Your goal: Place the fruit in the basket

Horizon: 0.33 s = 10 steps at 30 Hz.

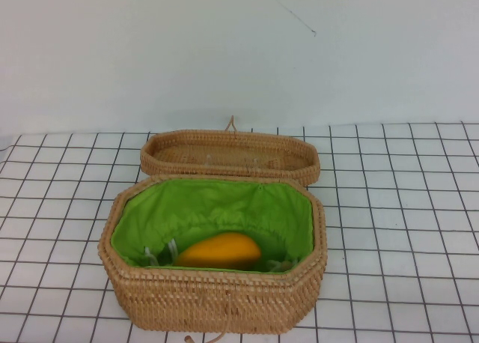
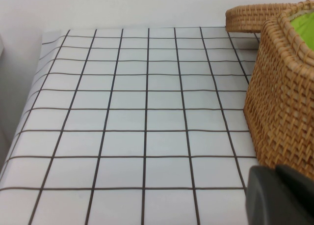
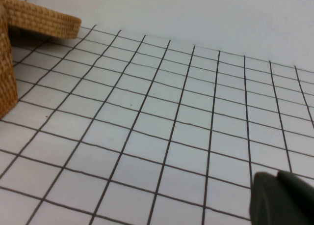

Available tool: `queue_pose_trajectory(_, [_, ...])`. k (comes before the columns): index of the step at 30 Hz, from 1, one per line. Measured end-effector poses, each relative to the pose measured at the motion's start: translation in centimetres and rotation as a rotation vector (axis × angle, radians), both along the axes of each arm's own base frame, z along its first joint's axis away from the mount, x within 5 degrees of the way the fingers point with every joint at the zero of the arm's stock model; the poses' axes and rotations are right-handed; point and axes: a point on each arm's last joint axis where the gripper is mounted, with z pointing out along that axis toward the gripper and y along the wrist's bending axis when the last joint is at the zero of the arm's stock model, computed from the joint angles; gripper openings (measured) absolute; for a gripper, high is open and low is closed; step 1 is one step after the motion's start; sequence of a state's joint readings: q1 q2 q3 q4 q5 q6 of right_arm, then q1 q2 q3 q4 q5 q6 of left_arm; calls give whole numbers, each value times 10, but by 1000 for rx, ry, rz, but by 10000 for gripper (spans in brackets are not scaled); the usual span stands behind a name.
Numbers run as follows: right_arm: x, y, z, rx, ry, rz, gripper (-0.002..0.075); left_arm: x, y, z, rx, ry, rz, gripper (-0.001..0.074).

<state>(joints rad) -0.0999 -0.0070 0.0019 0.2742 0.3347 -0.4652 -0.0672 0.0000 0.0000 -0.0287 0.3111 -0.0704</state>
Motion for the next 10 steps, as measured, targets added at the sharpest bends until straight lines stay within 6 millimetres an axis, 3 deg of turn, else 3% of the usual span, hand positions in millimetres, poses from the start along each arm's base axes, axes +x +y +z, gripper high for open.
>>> queue_pose_trajectory(10, [0,0,0,0,0,0,-2,0,0,0,0,0,0,-2])
